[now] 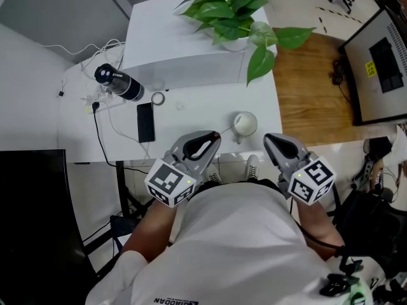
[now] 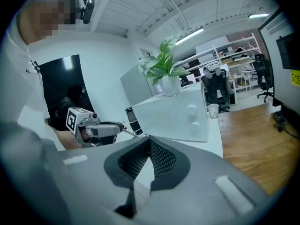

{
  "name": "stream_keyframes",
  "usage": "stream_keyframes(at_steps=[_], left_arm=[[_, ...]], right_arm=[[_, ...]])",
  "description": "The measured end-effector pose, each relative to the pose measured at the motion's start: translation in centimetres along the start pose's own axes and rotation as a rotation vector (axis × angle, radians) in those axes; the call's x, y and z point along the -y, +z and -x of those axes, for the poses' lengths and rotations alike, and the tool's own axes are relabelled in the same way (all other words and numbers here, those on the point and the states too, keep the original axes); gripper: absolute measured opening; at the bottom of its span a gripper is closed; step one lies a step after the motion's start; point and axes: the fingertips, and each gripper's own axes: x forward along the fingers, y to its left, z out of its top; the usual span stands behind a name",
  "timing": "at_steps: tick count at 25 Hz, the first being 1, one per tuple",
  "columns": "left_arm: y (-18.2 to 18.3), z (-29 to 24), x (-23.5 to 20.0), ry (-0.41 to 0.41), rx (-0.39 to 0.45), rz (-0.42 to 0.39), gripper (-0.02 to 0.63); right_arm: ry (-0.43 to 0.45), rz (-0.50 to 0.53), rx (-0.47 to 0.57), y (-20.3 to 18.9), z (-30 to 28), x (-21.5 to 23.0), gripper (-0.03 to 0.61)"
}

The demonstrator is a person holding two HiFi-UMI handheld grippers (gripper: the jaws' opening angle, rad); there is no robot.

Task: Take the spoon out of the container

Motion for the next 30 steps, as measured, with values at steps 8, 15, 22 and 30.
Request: stream_keyframes(at_steps=[8,15,22,30], left_arm=[[-0.9,2.0,0.2,-0.075,-0.005,-0.020,0.054],[-1.3,3.0,0.7,-0.109,0.004,-0.028,0.054],[-2.0,4.2,2.6,-0.057,0.028,-0.021,0.054],[-3.1,4.3,8.3,0.036,0.048,-0.025,0.054]], right_arm=[[-0.075,-0.030,0.022,-1.6,-0.3,-2.6,0.006],[-0.119,-0.036,0.029,-2.8,0.8,-4.4,0.006],[-0.089,-0.007,0.022,-3.6,2.6,-5.3,0.006],[-0.012,0.045,0.016,-4.8,8.0,-5.8,0.006]])
